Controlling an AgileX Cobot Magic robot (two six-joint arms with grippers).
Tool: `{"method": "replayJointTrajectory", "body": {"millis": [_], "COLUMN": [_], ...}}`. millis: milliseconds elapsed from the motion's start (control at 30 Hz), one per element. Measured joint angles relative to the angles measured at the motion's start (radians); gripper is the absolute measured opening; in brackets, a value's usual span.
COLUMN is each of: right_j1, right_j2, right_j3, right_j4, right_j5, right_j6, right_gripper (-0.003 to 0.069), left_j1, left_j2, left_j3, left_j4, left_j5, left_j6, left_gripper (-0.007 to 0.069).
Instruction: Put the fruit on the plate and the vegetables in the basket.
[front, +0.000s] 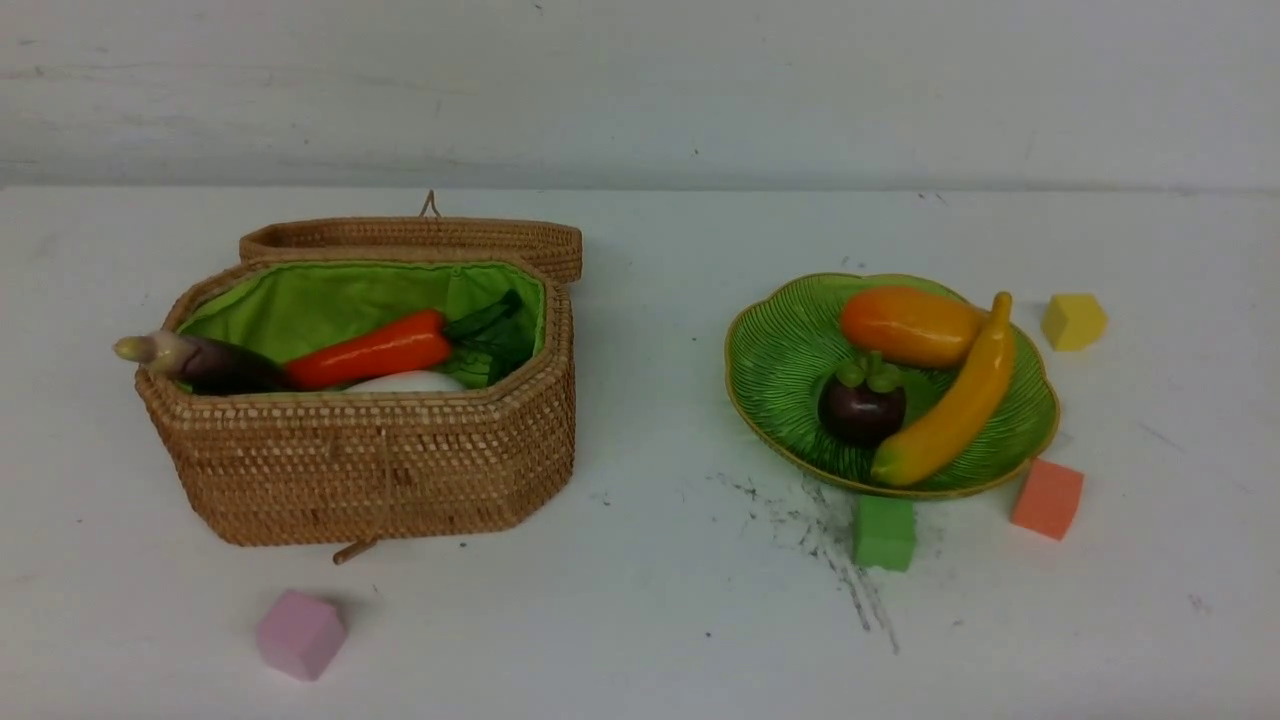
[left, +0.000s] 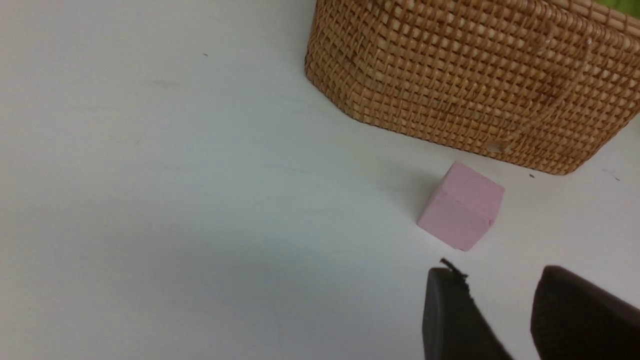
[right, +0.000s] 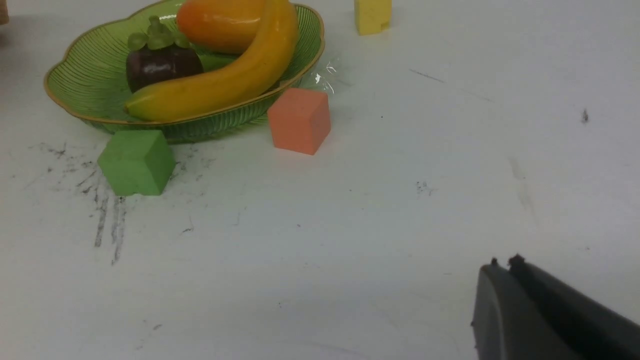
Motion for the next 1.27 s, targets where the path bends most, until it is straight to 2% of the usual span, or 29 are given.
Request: {"method": "replayJointTrajectory", "body": {"millis": [1267], "right_j1": [0.000], "right_j2": [0.000], "right_j3": [0.000], "right_j4": [0.001], "right_j5": [-0.001], "right_j6": [0.002], "right_gripper": [0.0084], "left_j1": [0.000], "left_j2": [0.000], "left_j3": [0.000], "left_j4": [0.000], "left_j5": [0.000], "left_j6": [0.000], "left_gripper": [0.0239]}}
